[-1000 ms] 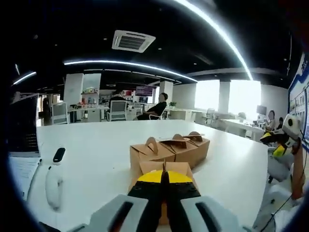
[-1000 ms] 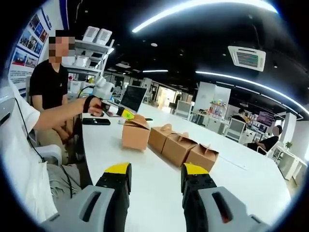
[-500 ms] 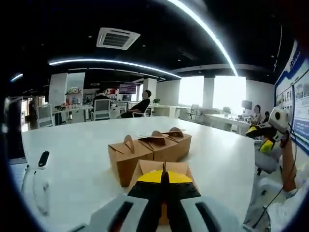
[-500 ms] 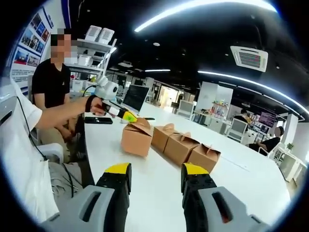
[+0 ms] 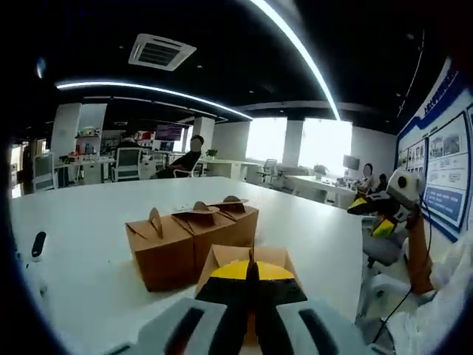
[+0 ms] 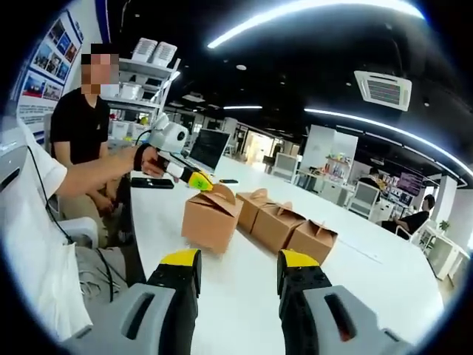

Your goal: Pick up one paper box from the group, open the paper box, and remove the item inside

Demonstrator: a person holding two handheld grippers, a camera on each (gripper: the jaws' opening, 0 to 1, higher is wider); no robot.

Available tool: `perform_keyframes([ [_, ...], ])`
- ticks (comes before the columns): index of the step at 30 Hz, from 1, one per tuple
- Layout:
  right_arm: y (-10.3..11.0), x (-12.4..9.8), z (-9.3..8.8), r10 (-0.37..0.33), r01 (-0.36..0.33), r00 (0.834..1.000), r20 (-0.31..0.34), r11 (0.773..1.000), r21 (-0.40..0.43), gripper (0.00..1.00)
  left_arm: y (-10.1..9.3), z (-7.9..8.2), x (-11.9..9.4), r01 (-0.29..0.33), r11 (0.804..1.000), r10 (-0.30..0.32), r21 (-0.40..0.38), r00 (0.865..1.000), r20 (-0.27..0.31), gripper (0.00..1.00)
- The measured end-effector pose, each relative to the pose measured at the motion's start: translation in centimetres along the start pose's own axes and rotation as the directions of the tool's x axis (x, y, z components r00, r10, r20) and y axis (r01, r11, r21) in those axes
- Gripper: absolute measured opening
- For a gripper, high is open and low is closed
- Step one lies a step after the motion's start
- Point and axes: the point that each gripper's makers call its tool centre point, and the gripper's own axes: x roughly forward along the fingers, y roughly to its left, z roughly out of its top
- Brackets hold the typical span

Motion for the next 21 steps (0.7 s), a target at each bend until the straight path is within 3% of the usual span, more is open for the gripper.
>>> perform_keyframes([
  [9,0.0,-0.1,0.0,0.002,-0.002,1.000,0.001,1.000,-0.003,0.42,-2.1,0.1,1.1,0.044,0.999,-0.044,0.014,0.999,-0.022,0.03],
  [14,0.0,-0.1,0.1,0.003,-0.003,1.000,0.002,1.000,-0.005,0.42,-2.7,-0.1,1.4,0.013,0.999,-0.016,-0.046,0.999,-0.049,0.03],
  [21,0.1,-0.2,0.1,0.004,-0.004,1.000,0.002,1.000,-0.007,0.42,-3.6,-0.5,1.4,-0.034,0.997,0.030,-0.067,0.998,-0.063,0.03],
])
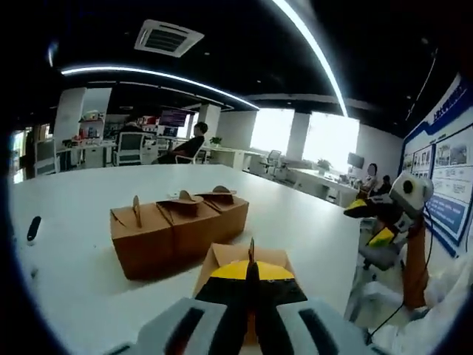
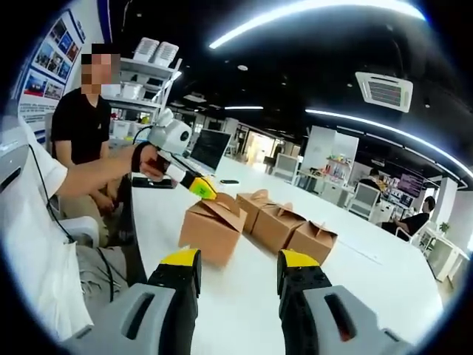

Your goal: Pick up one paper box from the group, open the paper box, and remove the item inside

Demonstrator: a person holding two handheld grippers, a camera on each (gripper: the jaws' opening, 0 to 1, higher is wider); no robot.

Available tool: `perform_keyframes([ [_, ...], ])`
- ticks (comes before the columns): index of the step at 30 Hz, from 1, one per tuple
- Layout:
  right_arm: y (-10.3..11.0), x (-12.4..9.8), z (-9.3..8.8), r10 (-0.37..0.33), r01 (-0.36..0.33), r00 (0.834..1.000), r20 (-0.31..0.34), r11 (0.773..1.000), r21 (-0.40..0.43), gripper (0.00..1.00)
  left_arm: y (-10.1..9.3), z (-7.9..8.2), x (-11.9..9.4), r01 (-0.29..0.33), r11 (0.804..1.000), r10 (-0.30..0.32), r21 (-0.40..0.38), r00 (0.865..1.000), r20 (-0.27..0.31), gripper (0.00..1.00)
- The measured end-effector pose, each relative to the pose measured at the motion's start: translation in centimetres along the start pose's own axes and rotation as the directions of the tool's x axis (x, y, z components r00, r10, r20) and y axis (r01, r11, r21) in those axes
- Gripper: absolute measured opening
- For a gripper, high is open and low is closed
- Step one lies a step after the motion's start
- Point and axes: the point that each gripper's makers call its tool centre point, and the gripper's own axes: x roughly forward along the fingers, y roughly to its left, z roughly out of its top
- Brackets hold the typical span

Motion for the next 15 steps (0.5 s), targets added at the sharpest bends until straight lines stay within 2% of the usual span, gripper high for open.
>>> perform_keyframes([
  [4,-0.01,0.00,-0.02,-0.001,0.001,1.000,-0.002,1.000,-0.001,0.42,-0.21,-0.11,-0.09,-0.032,0.999,0.032,-0.019,0.999,-0.003,0.03],
  [8,0.04,0.02,-0.01,0.001,-0.001,1.000,-0.001,1.000,-0.001,0.42,-0.29,-0.65,0.00,-0.071,0.997,0.072,0.025,0.997,-0.016,0.03],
  [15,0.04,0.15,-0.09,0.003,-0.003,1.000,-0.005,1.000,-0.001,0.42,-0.17,-0.90,0.12,-0.104,0.994,0.104,0.035,0.994,-0.014,0.03],
])
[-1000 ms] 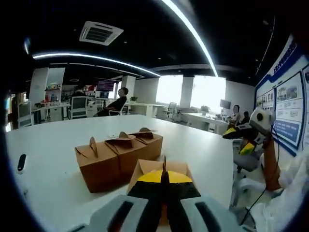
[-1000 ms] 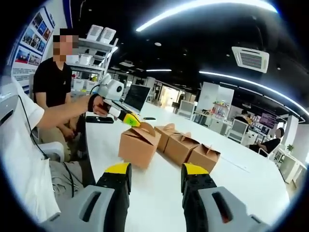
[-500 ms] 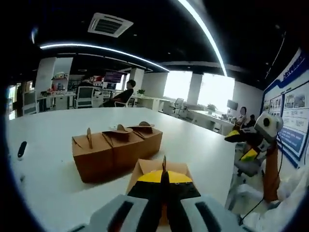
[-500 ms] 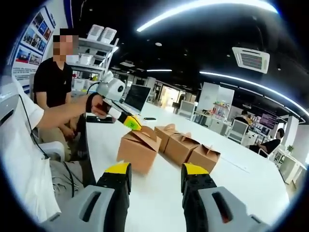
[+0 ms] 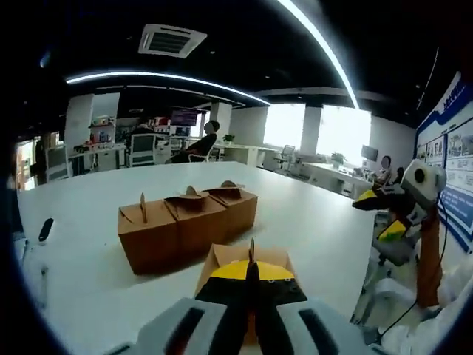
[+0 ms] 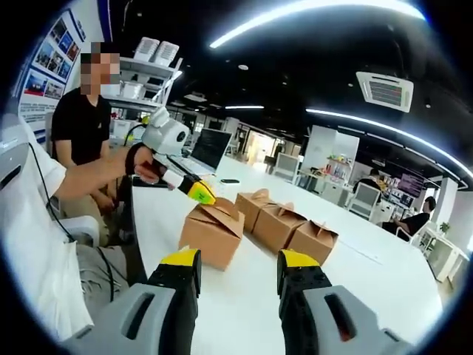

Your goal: Pick up one paper box from the group, open the paper box, and remove the item inside

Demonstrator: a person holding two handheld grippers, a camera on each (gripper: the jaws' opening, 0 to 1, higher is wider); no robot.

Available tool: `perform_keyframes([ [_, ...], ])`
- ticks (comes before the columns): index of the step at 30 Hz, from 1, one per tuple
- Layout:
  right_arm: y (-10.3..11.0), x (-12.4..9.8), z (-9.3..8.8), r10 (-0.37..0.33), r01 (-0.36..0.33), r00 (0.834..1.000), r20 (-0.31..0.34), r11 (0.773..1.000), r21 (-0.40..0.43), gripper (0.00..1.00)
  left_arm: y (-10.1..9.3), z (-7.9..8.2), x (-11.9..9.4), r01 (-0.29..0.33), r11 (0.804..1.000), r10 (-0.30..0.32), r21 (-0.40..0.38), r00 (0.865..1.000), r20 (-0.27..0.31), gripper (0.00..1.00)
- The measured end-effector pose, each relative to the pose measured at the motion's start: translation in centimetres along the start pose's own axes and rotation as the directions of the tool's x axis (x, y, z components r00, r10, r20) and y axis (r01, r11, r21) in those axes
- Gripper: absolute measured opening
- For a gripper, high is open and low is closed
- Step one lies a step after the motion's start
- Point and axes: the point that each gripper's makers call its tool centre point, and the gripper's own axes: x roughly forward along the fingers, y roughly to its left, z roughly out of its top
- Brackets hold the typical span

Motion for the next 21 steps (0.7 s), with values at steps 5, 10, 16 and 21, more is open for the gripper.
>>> perform_keyframes([
  [5,0.13,0.14,-0.07,0.005,-0.005,1.000,-0.002,1.000,-0.001,0.42,0.23,-0.02,0.17,-0.009,1.000,0.009,-0.017,1.000,0.010,0.03],
  [10,0.20,0.26,-0.17,0.008,-0.008,1.000,-0.005,1.000,-0.001,0.42,0.26,-0.30,0.31,-0.009,1.000,0.009,-0.027,1.000,0.009,0.04],
  [16,0.26,0.37,-0.25,0.011,-0.011,1.000,-0.009,1.000,-0.002,0.42,-0.14,-0.62,0.26,-0.005,1.000,0.005,-0.006,1.000,0.009,0.04],
  [21,0.38,0.40,-0.31,0.015,-0.015,1.000,-0.012,1.000,-0.003,0.42,-0.47,-0.76,0.11,-0.003,0.999,0.001,0.054,0.999,0.032,0.05],
])
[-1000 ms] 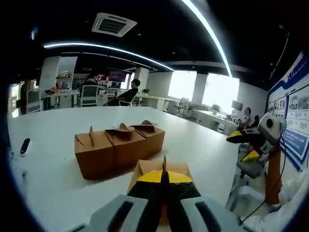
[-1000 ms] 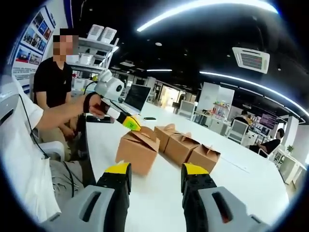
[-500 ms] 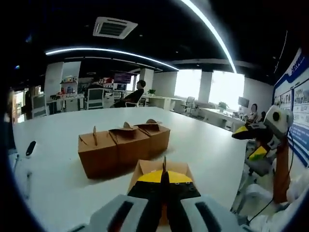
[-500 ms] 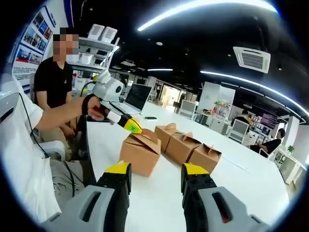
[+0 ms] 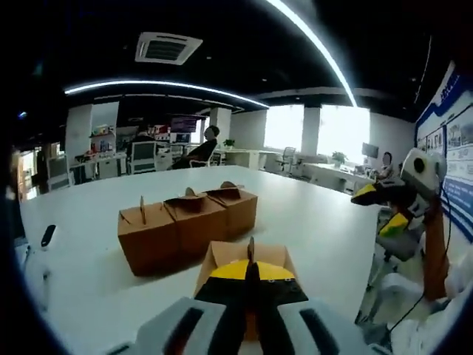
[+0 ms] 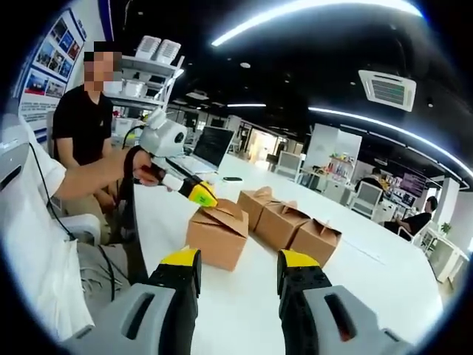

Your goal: Pick up one paper box from the group, open the paper box, and remove the item inside

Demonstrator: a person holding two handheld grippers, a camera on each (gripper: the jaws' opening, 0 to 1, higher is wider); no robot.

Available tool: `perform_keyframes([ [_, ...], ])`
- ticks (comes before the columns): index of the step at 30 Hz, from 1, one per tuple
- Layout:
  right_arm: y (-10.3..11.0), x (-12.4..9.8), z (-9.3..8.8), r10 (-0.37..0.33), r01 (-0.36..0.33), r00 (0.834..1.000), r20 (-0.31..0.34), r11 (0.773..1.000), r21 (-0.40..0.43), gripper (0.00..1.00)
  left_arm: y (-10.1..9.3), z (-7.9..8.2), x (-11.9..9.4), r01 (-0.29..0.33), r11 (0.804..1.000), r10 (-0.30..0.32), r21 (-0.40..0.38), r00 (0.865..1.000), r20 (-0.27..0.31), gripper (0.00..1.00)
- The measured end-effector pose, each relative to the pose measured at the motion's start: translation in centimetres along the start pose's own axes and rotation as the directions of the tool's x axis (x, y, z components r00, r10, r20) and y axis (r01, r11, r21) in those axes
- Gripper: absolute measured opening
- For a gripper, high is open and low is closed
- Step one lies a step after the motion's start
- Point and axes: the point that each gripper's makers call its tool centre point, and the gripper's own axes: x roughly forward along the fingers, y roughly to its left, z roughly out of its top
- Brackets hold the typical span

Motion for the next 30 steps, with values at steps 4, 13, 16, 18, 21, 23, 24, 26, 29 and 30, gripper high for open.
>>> perform_keyframes([
  [4,0.2,0.1,0.0,0.006,-0.006,1.000,-0.002,1.000,-0.002,0.42,-0.1,0.4,-0.3,0.016,1.000,-0.016,0.018,0.999,0.036,0.09],
  [13,0.5,0.5,-0.2,0.019,-0.019,1.000,-0.007,1.000,-0.002,0.42,0.9,1.6,-2.2,0.041,0.999,-0.046,0.035,0.991,0.129,0.19],
  [16,0.7,0.7,-0.3,0.026,-0.026,1.000,-0.007,1.000,0.001,0.42,1.5,1.5,-2.5,0.048,0.998,-0.054,0.045,0.988,0.146,0.23],
  [18,0.8,0.8,-0.4,0.029,-0.029,1.000,-0.011,1.000,0.001,0.42,1.8,1.2,-2.8,0.062,0.997,-0.069,0.046,0.986,0.153,0.27],
  [21,1.0,0.6,-0.1,0.028,-0.028,1.000,-0.005,1.000,0.000,0.42,2.7,1.8,-3.5,0.049,0.998,-0.059,0.049,0.977,0.204,0.24],
  [23,1.2,0.5,0.2,0.036,-0.036,0.999,0.008,0.999,0.002,0.42,2.7,2.4,-4.1,0.091,0.996,-0.088,-0.005,0.966,0.245,0.27],
  [24,1.4,0.5,0.2,0.043,-0.043,0.999,0.012,0.999,0.004,0.42,2.6,2.5,-4.6,0.112,0.993,-0.102,-0.025,0.960,0.261,0.32],
  [26,1.6,0.6,0.3,0.054,-0.055,0.998,0.018,0.998,0.013,0.42,2.9,2.4,-5.3,0.122,0.992,-0.112,-0.022,0.955,0.275,0.34],
  [29,2.1,0.9,0.4,0.074,-0.074,0.997,0.022,0.997,0.015,0.42,3.4,1.6,-6.1,0.133,0.991,-0.124,-0.016,0.955,0.271,0.34],
  [30,2.3,1.0,0.4,0.079,-0.080,0.997,0.024,0.997,0.019,0.42,3.7,1.4,-6.4,0.135,0.991,-0.125,-0.020,0.954,0.274,0.36],
])
